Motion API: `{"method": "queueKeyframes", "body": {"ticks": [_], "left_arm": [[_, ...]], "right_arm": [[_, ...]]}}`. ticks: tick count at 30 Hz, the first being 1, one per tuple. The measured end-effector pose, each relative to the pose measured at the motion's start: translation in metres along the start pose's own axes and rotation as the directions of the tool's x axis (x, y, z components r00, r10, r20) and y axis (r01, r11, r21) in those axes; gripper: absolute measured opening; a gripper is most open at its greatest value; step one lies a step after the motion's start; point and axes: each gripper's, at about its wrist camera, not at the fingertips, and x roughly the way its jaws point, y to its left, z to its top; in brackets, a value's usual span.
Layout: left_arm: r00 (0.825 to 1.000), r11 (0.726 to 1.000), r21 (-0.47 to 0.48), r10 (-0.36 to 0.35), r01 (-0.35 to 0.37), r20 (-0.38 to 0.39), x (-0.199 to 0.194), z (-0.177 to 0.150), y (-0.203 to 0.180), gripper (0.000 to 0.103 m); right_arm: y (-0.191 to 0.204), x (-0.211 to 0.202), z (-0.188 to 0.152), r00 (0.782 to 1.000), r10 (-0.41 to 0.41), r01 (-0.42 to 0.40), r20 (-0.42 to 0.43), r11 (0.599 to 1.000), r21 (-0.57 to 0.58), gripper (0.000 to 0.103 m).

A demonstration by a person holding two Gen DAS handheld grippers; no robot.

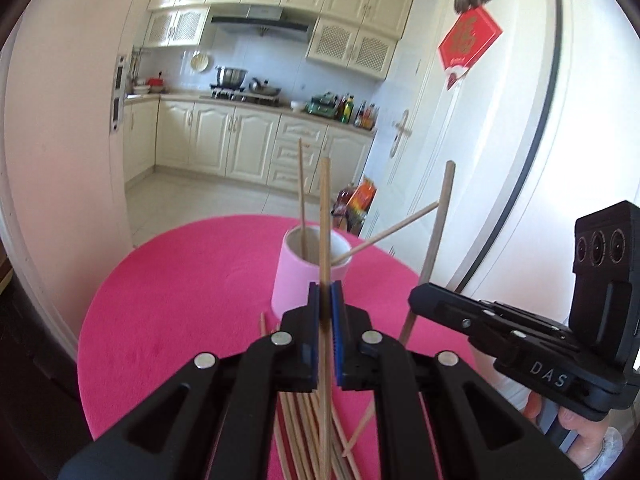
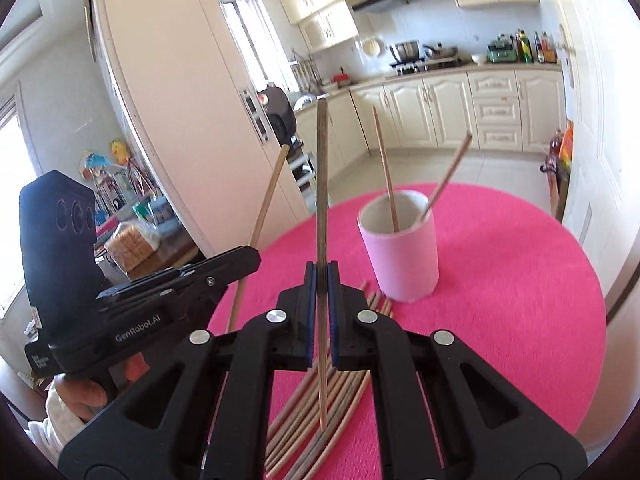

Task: Organize utensils
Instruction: 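Carry both chopsticks over the pink cup, lower them in, open both grippers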

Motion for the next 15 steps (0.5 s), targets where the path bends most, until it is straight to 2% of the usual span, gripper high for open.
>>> {"method": "queueKeyframes", "body": {"ticks": [8, 15], "left_arm": [[0.991, 0.999, 0.0, -0.049, 0.049, 0.121, -0.008, 0.015, -0.003, 0.006], [0.967, 0.998, -0.018, -0.057, 0.063, 0.247, 0.003, 0.041, 0.006, 0.006]], "right_arm": [[0.003, -0.004, 0.016, 0.998, 0.014, -0.013, 0.068, 1.0, -0.005, 0.006], [0.0, -0.008, 0.039, 0.989, 0.004, 0.0, 0.145, 1.0, -0.03, 0.006]]}}
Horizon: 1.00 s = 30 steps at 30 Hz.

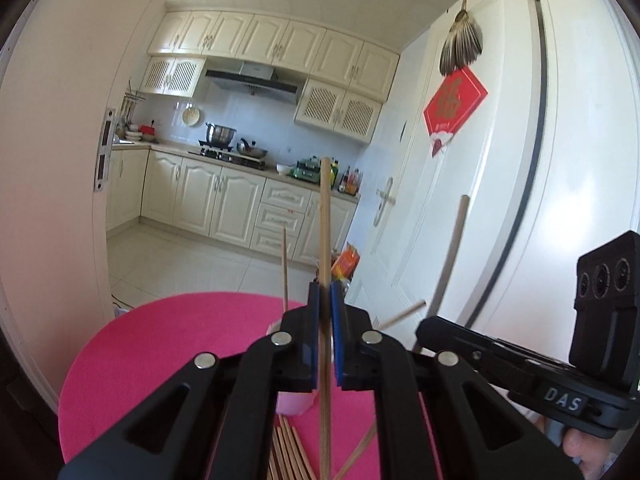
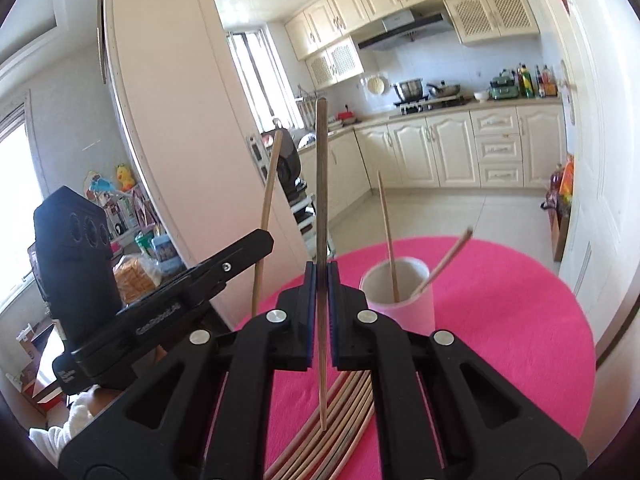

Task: Organize utensils
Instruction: 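Carry both chopsticks over the pink cup, lower them in, open both grippers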

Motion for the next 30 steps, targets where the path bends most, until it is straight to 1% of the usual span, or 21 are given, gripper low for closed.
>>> {"method": "queueKeyframes", "body": {"ticks": [2, 5, 8, 11, 14, 17, 19, 21, 26, 29, 30], "left_arm": [[0.999, 1.0, -0.011, -0.005, 0.005, 0.035, 0.004, 0.004, 0.003, 0.006], [0.993, 1.0, -0.019, -0.008, 0.011, 0.118, 0.012, 0.011, 0.007, 0.006], [0.982, 1.0, -0.003, 0.001, 0.0, 0.191, 0.023, 0.014, 0.006, 0.006], [0.971, 1.0, 0.014, 0.011, -0.015, 0.24, 0.036, 0.014, 0.004, 0.006], [0.96, 0.999, 0.025, 0.032, -0.041, 0.279, 0.052, 0.015, 0.003, 0.006], [0.953, 0.997, 0.034, 0.057, -0.07, 0.298, 0.07, 0.014, 0.002, 0.006], [0.953, 0.997, 0.036, 0.06, -0.074, 0.297, 0.079, 0.013, 0.003, 0.006], [0.953, 0.996, 0.038, 0.063, -0.078, 0.295, 0.089, 0.012, 0.003, 0.006], [0.952, 0.996, 0.033, 0.075, -0.088, 0.297, 0.103, 0.008, 0.007, 0.006], [0.954, 0.995, 0.03, 0.081, -0.094, 0.289, 0.108, 0.003, 0.01, 0.006], [0.957, 0.995, 0.031, 0.079, -0.092, 0.279, 0.11, 0.001, 0.011, 0.006]], "right_arm": [[-0.001, 0.0, 0.006, 0.999, -0.015, 0.015, 0.031, 1.0, -0.013, 0.006], [-0.005, 0.002, 0.014, 0.997, -0.033, 0.035, 0.076, 0.999, -0.028, 0.006], [-0.007, 0.006, 0.021, 0.989, -0.061, 0.067, 0.135, 0.997, -0.045, 0.006], [-0.011, 0.011, 0.026, 0.979, -0.08, 0.092, 0.186, 0.994, -0.055, 0.005], [-0.016, 0.017, 0.032, 0.973, -0.09, 0.104, 0.214, 0.993, -0.054, 0.005], [-0.018, 0.021, 0.036, 0.963, -0.105, 0.125, 0.249, 0.99, -0.067, 0.005], [-0.021, 0.023, 0.039, 0.957, -0.111, 0.134, 0.269, 0.988, -0.07, 0.005], [-0.022, 0.027, 0.041, 0.955, -0.119, 0.145, 0.272, 0.986, -0.08, 0.005], [-0.031, 0.042, 0.036, 0.965, -0.114, 0.136, 0.236, 0.988, -0.077, 0.005], [-0.033, 0.047, 0.031, 0.969, -0.115, 0.135, 0.219, 0.988, -0.075, 0.005], [-0.034, 0.048, 0.03, 0.97, -0.116, 0.134, 0.212, 0.988, -0.074, 0.006]]}}
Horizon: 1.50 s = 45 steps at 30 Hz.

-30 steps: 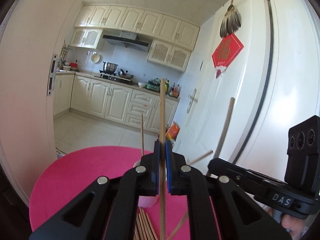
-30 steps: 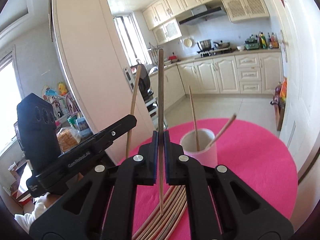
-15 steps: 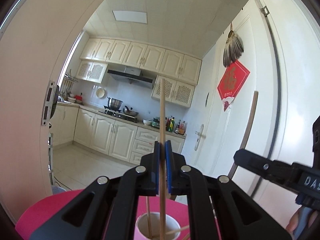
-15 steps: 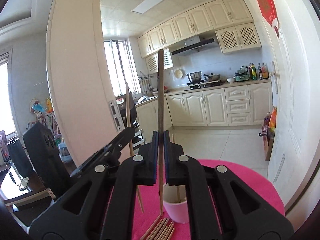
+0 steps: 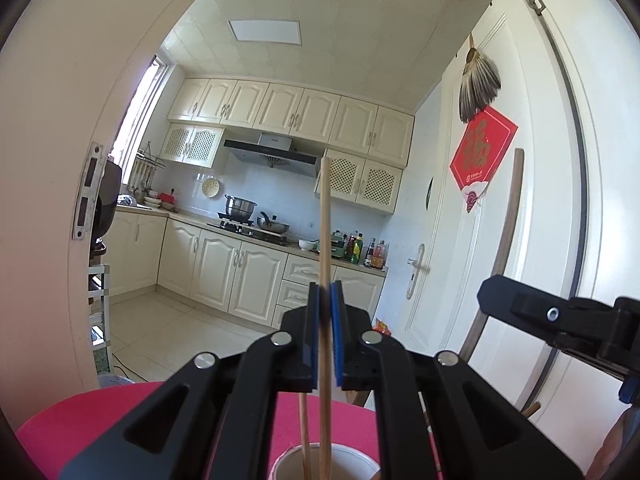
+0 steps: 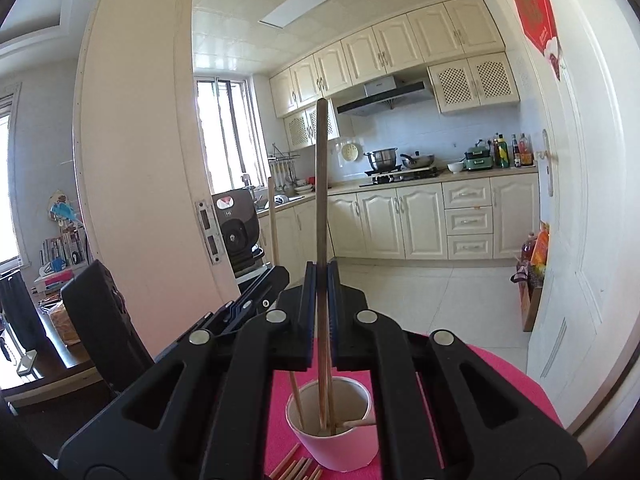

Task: Organize utensils
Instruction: 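Carry both chopsticks over the pink cup, lower them in, open both grippers, then move both open grippers back to the remaining chopstick row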

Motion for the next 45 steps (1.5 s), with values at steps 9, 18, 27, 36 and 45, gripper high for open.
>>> {"method": "queueKeyframes", "body": {"ticks": [9, 18, 27, 36, 45], "left_arm": [[0.994, 1.0, -0.023, -0.02, 0.018, -0.107, 0.007, -0.008, 0.009, 0.006], [0.989, 1.0, -0.011, -0.015, 0.013, -0.147, -0.004, -0.006, 0.011, 0.028], [0.986, 1.0, 0.012, 0.0, 0.002, -0.167, -0.02, 0.001, 0.013, 0.034], [0.981, 0.999, 0.036, 0.021, -0.015, -0.193, -0.035, 0.007, 0.014, 0.034], [0.976, 0.998, 0.049, 0.04, -0.03, -0.212, -0.058, 0.021, 0.017, 0.042]], "right_arm": [[-0.002, 0.005, -0.007, 0.999, -0.008, 0.009, -0.038, 1.0, 0.015, 0.006], [0.0, 0.008, -0.011, 0.997, -0.028, 0.029, -0.066, 0.999, 0.019, 0.006], [0.005, 0.008, -0.01, 0.996, -0.043, 0.045, -0.082, 0.999, 0.024, 0.006], [0.008, 0.002, -0.01, 0.993, -0.078, 0.081, -0.086, 0.996, 0.034, 0.012], [0.02, -0.02, -0.008, 0.992, -0.11, 0.111, -0.058, 0.994, 0.021, 0.055]]}}
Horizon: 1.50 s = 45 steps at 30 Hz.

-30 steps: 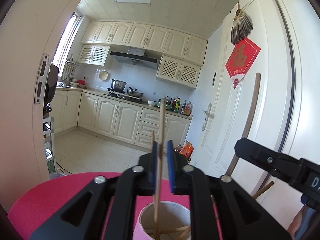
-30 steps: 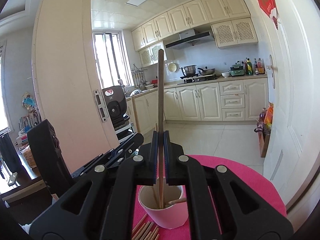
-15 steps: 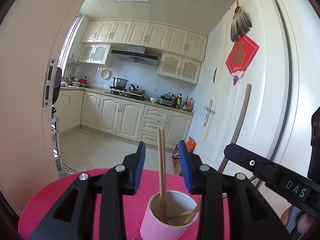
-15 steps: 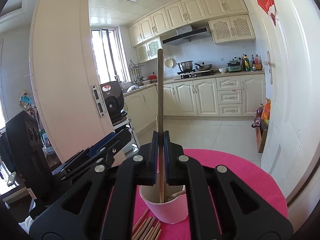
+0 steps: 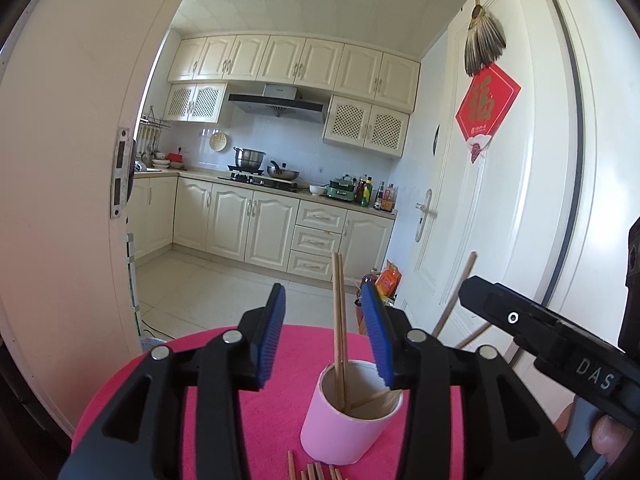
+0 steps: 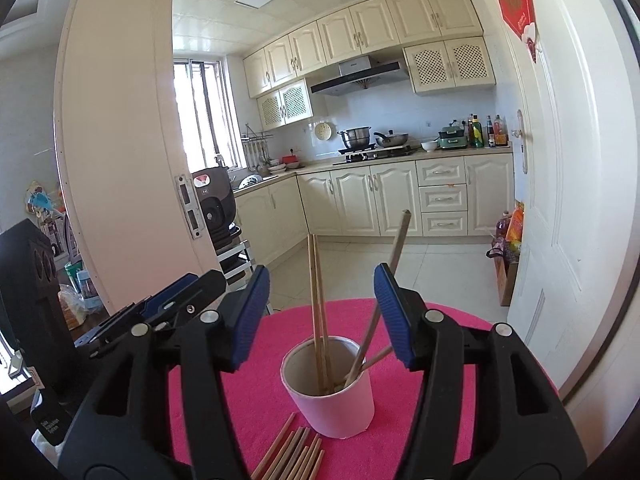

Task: Organize utensils
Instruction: 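Move both open grippers back to the remaining chopstick row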

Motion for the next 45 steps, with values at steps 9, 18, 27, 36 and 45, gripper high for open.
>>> {"method": "queueKeyframes", "body": {"ticks": [9, 18, 27, 36, 45], "left_arm": [[1.0, 1.0, 0.009, 0.016, -0.016, 0.024, -0.044, 0.005, -0.002, 0.051], [0.994, 0.999, 0.038, 0.028, -0.024, -0.103, -0.069, -0.012, -0.001, 0.064], [0.891, 0.999, 0.018, 0.032, -0.027, -0.454, -0.048, -0.059, 0.008, 0.064], [0.698, 0.996, 0.027, 0.076, -0.081, -0.712, -0.017, -0.117, 0.018, 0.063], [0.625, 0.995, 0.045, 0.094, -0.093, -0.775, 0.003, -0.138, 0.017, 0.035]], "right_arm": [[0.015, -0.036, 0.001, 0.999, -0.013, 0.013, 0.031, 1.0, -0.017, 0.058], [0.017, -0.057, -0.021, 0.998, -0.023, 0.022, -0.052, 1.0, -0.009, 0.06], [0.018, -0.05, -0.068, 0.966, -0.025, 0.028, -0.257, 1.0, 0.008, 0.06], [0.009, -0.027, -0.112, 0.871, -0.014, 0.038, -0.49, 0.998, 0.04, 0.06], [0.004, -0.016, -0.127, 0.815, 0.01, 0.031, -0.58, 0.998, 0.061, 0.059]]}}
